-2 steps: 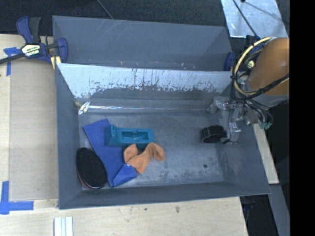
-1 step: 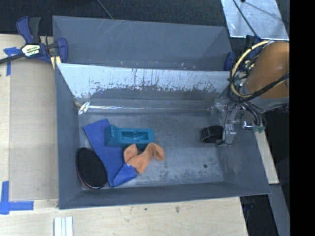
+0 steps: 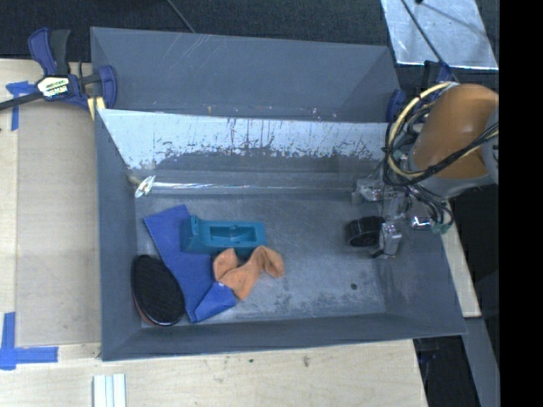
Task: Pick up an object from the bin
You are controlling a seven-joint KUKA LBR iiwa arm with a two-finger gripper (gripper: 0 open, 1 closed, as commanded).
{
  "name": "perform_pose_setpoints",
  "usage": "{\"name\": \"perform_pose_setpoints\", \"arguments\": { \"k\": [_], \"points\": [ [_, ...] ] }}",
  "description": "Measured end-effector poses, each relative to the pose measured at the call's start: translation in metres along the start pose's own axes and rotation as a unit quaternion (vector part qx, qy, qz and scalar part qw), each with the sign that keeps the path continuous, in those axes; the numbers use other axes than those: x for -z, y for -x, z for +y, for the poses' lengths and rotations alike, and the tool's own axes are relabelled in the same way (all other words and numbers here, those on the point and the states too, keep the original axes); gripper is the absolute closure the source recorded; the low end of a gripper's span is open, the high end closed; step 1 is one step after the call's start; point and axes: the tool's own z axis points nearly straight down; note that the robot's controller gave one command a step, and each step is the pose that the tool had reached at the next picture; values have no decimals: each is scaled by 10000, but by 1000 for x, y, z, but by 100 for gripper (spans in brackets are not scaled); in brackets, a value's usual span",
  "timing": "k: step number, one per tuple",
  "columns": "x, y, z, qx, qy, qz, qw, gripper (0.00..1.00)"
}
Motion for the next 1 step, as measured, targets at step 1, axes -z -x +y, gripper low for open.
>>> {"name": "perform_pose_setpoints", "arguments": {
  "k": [1],
  "points": [
    [-6,7,0,-861,-2,-7,9963,100]
  ]
}}
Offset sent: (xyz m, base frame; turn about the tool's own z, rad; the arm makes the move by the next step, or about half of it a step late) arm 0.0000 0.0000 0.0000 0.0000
